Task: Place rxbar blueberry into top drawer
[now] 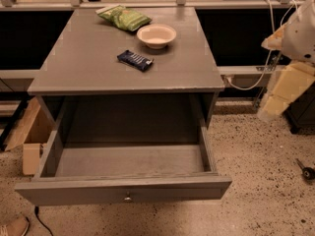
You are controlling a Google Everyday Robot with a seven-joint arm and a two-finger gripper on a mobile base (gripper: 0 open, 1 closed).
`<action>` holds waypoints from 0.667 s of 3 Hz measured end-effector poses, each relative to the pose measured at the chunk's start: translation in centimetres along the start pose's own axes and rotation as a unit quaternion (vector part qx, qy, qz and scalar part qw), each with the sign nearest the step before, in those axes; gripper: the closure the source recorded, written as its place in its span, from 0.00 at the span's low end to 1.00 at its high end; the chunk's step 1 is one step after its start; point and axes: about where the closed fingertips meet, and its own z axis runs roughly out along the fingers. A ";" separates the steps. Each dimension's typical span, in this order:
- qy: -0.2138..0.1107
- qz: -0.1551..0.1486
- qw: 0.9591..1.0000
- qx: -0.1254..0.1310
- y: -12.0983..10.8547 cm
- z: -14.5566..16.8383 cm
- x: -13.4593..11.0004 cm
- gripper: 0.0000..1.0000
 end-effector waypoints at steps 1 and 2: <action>-0.064 0.054 0.996 0.009 -3.5 3.0 -1.8 0.00; -0.147 0.140 0.979 0.026 -7.5 5.8 -4.2 0.00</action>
Offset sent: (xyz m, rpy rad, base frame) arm 0.1513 0.0352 -0.0367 0.5896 -0.0977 -0.3644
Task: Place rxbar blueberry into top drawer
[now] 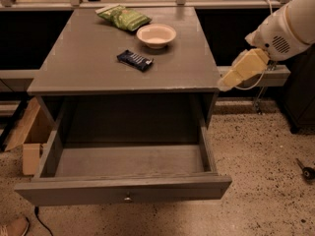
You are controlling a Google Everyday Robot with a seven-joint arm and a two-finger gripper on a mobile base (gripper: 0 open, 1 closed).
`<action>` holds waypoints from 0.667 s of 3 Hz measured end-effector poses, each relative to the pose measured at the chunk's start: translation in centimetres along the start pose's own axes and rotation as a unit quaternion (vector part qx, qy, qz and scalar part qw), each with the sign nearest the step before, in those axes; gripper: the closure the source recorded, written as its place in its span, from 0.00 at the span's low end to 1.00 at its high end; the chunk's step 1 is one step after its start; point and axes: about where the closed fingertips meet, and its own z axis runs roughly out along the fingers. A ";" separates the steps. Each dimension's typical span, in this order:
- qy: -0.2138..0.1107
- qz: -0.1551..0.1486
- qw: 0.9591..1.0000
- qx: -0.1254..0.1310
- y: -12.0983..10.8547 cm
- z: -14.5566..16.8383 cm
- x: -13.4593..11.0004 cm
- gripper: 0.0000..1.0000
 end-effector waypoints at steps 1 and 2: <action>0.000 0.000 1.000 -0.001 0.0 0.0 0.0 0.00; -0.014 -0.004 1.000 -0.008 0.0 1.3 -1.3 0.00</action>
Offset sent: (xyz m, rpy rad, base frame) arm 0.0263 0.0310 -0.0066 0.0649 -0.0204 0.0423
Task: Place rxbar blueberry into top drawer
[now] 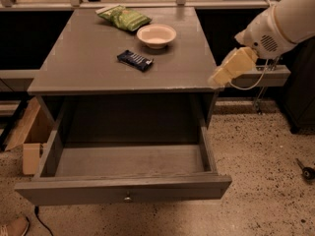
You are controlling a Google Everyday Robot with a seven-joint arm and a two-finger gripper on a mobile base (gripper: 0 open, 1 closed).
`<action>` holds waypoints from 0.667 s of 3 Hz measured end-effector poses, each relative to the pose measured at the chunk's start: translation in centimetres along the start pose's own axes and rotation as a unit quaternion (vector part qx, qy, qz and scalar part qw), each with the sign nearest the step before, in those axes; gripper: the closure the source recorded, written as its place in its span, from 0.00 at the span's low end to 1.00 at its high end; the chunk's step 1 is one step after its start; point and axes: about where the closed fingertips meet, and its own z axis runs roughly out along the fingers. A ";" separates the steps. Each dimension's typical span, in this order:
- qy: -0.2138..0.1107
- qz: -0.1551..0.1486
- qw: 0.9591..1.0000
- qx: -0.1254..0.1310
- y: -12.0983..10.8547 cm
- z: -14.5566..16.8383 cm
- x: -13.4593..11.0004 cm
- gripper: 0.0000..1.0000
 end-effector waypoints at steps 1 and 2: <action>-0.040 0.002 0.999 -0.023 -0.3 2.9 -3.3 0.00; -0.068 0.015 0.997 -0.044 -0.4 6.5 -6.8 0.00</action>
Offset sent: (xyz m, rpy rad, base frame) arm 0.0929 0.1258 -0.0122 0.2550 0.0216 0.0610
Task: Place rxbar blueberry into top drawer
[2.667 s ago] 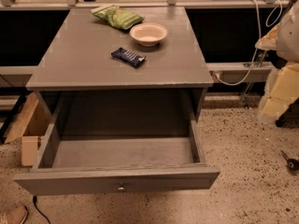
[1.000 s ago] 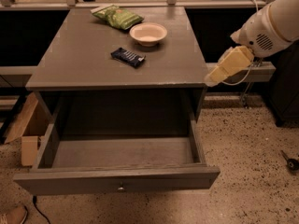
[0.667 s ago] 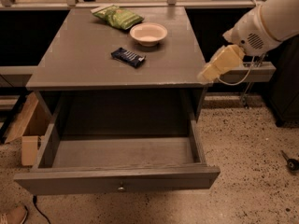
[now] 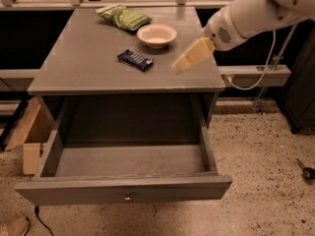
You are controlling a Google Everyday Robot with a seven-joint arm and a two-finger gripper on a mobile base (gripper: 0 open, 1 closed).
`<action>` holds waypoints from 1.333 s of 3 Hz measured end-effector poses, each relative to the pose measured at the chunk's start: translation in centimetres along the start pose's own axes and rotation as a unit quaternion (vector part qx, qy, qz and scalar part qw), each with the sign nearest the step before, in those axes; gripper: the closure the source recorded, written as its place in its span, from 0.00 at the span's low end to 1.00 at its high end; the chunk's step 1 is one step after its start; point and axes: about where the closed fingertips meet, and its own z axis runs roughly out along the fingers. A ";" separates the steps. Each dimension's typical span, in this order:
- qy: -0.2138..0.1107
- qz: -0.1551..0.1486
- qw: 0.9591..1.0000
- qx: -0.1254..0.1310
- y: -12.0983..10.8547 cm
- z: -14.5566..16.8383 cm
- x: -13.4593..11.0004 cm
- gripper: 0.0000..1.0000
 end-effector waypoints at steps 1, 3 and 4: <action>-0.006 0.020 1.000 -0.010 -0.2 4.6 -2.0 0.00; -0.002 0.039 0.999 0.001 -1.8 11.9 -4.7 0.00; -0.002 0.044 0.999 0.003 -2.3 14.2 -5.7 0.00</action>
Offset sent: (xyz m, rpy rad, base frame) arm 0.0887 0.1022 -0.0542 0.0410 0.0537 -0.0751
